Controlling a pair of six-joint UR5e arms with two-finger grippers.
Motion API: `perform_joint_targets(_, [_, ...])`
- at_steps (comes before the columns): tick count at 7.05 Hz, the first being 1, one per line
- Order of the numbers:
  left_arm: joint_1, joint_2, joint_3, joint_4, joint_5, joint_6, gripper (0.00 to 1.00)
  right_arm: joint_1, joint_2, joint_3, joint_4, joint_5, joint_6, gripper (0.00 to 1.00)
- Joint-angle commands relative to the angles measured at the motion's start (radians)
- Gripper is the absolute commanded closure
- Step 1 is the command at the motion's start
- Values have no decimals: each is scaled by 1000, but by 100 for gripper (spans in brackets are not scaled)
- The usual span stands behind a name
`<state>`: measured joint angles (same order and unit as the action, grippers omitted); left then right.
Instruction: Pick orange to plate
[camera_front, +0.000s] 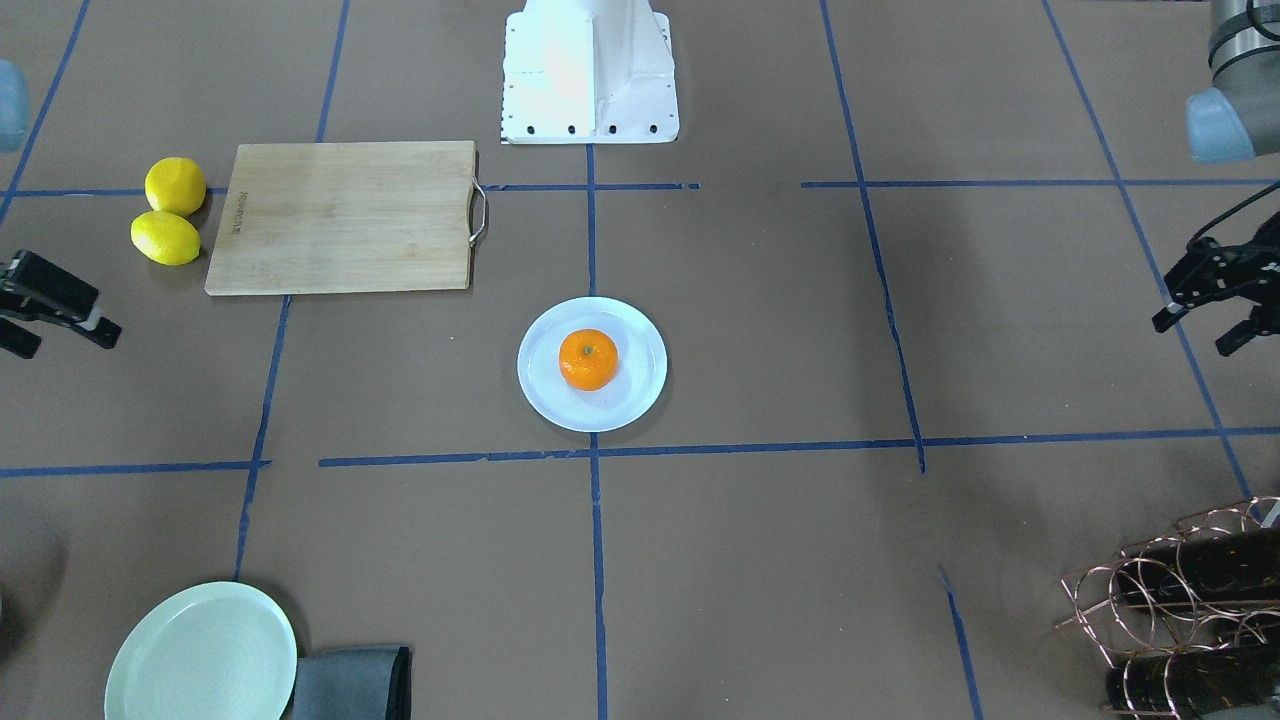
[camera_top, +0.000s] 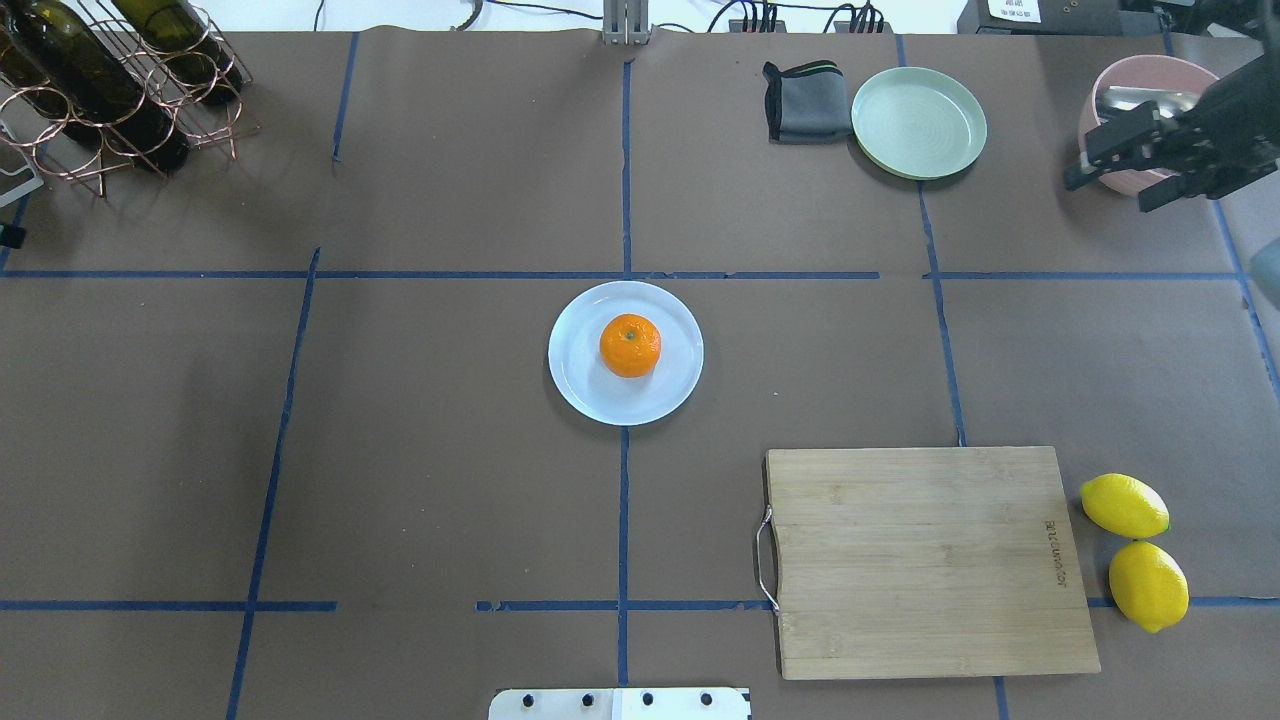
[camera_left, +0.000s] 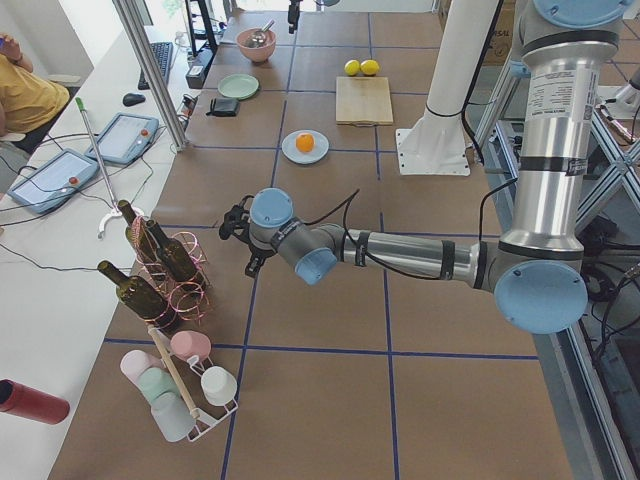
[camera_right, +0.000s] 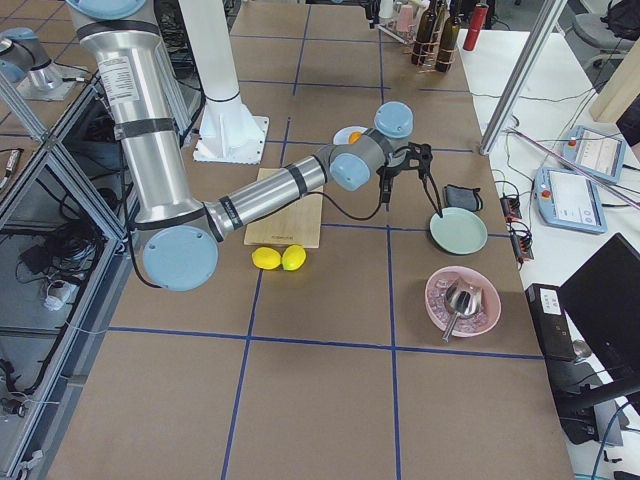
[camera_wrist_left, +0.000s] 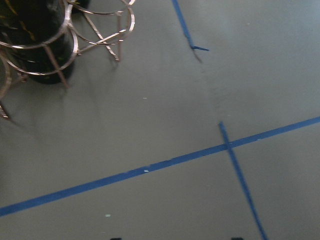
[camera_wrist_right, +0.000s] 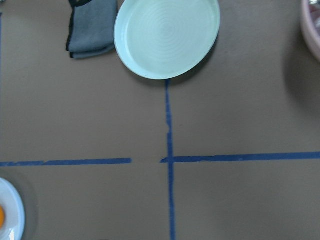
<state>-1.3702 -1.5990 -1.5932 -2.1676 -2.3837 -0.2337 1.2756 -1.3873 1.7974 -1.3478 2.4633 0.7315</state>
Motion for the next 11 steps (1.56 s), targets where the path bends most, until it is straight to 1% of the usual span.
perform_joint_targets(1, [-188, -25, 0, 366, -5, 401, 21, 155, -15, -15, -226, -1, -369, 0])
perform_joint_targets(2, [-232, -44, -34, 514, -8, 425, 20, 198, -16, -12, -335, -27, -505, 0])
perform_joint_targets(3, [-245, -42, -72, 602, -11, 425, 11, 240, -16, -16, -434, -62, -661, 0])
perform_joint_targets(4, [-254, -35, -77, 668, -11, 425, 0, 276, -22, -16, -558, -79, -805, 0])
perform_joint_targets(5, [-256, -10, -83, 673, -8, 425, 0, 294, -41, -13, -598, -83, -866, 0])
perform_joint_targets(6, [-254, 57, -123, 645, -11, 428, 0, 310, -88, 17, -599, -83, -873, 0])
perform_joint_targets(7, [-253, 80, -173, 641, 0, 421, 0, 309, -102, 22, -599, -107, -874, 0])
perform_joint_targets(8, [-248, 83, -163, 652, 0, 418, 0, 309, -114, 22, -599, -127, -902, 0])
perform_joint_targets(9, [-224, 87, -154, 695, -2, 416, 0, 306, -145, 13, -591, -136, -944, 0])
perform_joint_targets(10, [-190, 118, -165, 728, -3, 424, 0, 298, -147, 10, -591, -141, -949, 0])
perform_joint_targets(11, [-188, 131, -166, 721, -11, 424, 0, 298, -171, 2, -587, -139, -949, 0])
